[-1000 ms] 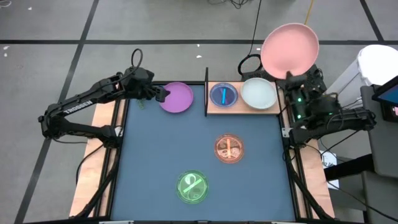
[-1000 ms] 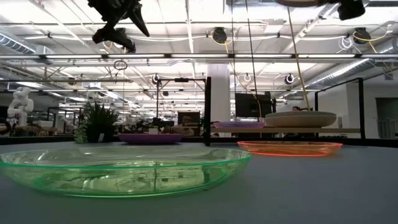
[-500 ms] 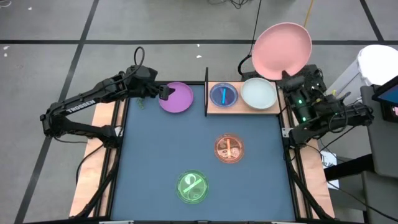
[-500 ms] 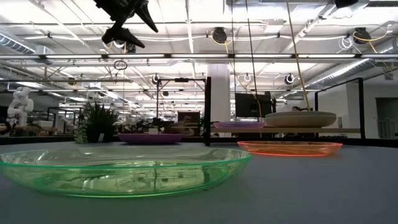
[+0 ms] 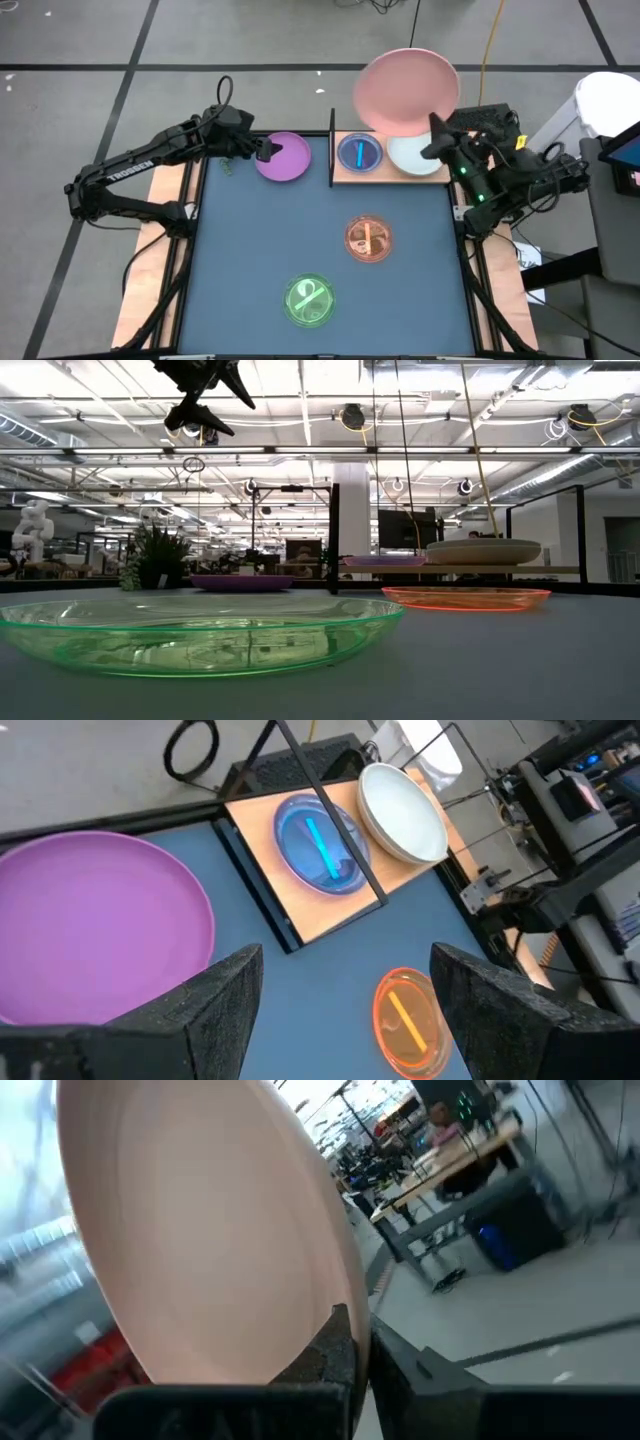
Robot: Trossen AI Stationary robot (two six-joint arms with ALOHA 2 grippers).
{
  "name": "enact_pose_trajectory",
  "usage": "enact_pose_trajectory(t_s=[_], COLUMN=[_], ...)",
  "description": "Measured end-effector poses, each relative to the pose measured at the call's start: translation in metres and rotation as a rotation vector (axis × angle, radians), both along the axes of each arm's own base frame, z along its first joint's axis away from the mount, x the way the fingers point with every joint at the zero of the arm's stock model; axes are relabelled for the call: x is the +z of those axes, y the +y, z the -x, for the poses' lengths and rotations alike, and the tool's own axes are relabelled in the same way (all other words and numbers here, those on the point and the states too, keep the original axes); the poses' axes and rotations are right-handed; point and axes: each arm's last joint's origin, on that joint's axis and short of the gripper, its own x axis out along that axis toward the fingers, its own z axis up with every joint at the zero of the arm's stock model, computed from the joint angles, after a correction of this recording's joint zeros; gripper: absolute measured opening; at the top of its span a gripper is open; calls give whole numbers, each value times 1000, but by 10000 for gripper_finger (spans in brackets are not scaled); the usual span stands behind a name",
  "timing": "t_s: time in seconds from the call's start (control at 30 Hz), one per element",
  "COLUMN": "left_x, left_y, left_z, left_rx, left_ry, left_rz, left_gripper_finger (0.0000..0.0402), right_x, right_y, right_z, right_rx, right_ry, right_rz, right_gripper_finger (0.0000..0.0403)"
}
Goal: Place and stack plates onto a shelf
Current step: Stack the light brown plate on the light blue plate on the shelf
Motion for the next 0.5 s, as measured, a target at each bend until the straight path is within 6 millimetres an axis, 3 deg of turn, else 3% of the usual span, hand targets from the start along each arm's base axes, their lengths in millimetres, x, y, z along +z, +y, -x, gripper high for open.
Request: enact_pose_trajectory(t_s=[0.13,0.23,0.5], left_x=[0,0,1], left_y=[0,0,0], left_z=[0,0,0], left_rx=[-1,-1,-6], left_ry=[-3,-7,-5], left_rz=[4,1,-5], left_gripper_finger=[289,289,289], right_x=[39,60,69], right_y=[11,17,19], right_z=[-5,-3,0], right_rx=[-45,-12,5], right_ry=[142,139,46], right_rz=[-16,-15,-59], right_gripper_finger=[0,0,0])
